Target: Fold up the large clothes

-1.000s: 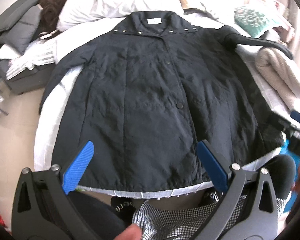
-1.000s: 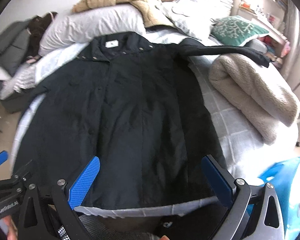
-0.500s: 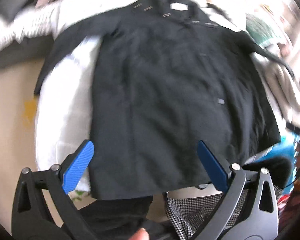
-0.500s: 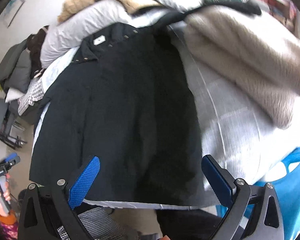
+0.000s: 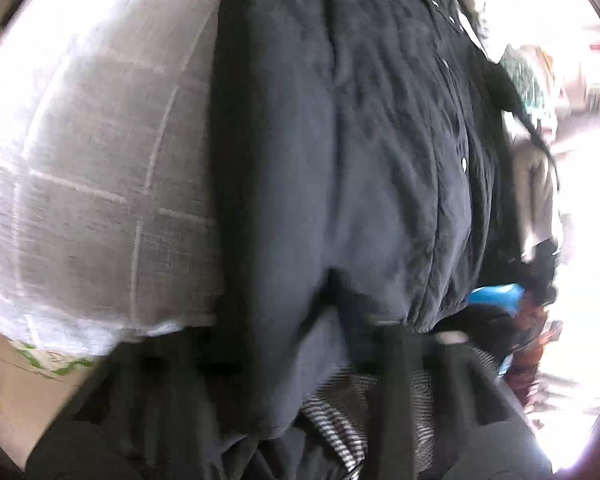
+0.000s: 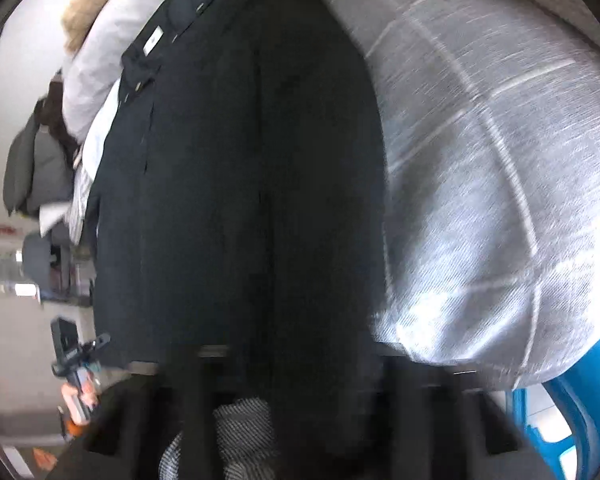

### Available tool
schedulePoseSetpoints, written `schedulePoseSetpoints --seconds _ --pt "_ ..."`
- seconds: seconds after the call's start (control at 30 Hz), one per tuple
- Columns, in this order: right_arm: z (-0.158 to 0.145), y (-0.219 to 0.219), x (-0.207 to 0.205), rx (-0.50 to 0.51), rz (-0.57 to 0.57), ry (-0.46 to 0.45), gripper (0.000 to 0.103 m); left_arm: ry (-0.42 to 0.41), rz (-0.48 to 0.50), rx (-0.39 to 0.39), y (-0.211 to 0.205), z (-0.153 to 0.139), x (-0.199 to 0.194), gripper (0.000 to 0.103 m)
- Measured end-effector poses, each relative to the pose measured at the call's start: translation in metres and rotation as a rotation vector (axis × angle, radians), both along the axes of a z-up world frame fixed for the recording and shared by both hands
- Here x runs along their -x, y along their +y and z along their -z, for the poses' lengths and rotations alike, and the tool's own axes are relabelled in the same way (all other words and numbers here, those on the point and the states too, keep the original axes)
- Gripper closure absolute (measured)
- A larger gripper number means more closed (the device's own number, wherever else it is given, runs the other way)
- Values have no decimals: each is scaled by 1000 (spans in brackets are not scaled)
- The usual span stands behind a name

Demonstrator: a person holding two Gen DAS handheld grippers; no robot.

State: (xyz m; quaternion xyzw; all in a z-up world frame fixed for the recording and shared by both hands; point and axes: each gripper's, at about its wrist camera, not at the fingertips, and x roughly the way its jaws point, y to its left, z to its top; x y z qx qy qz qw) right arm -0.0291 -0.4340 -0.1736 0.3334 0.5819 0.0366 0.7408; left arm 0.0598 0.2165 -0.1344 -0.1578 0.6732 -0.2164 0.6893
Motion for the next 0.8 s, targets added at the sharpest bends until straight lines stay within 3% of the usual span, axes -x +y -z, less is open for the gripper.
schedulePoseSetpoints --seconds 0.03,0.13,0.17,0.2,0.27,0.3,0.33,0.4,0.47,0.53,0.63,0.7,0.8 --pt "-11 0 6 16 3 -24 91 -41 -7 -4 0 -14 5 91" --pt "-38 -10 23 33 33 -114 92 -103 -15 -36 5 -42 16 93" --pt "-41 -13 27 52 40 -119 92 -99 -1 -67 3 -42 16 92" --pt "-39 -15 27 70 44 -113 92 -72 31 -151 -2 -33 18 91" --pt "-27 -13 23 181 28 -3 90 -14 98 -299 -14 -10 15 76" --pt "-18 -9 20 244 13 66 83 25 140 -400 -21 2 19 73" --pt "-9 -6 18 284 2 118 78 38 151 -427 -23 5 22 70" --pt "-3 -4 19 328 5 164 65 8 145 -431 -24 -7 25 66" --pt "-17 -3 25 375 25 133 63 -75 110 -467 -20 -33 30 49" --pt "-41 4 31 486 33 93 60 -217 54 -489 -27 -70 27 41" --pt "-81 22 19 593 23 -12 39 -388 11 -431 -58 -108 14 22" --pt "-98 43 -2 621 -4 -102 21 -465 19 -376 -87 -122 -3 18" --pt "-105 84 -46 650 -68 -229 19 -544 69 -328 -144 -111 -30 17"
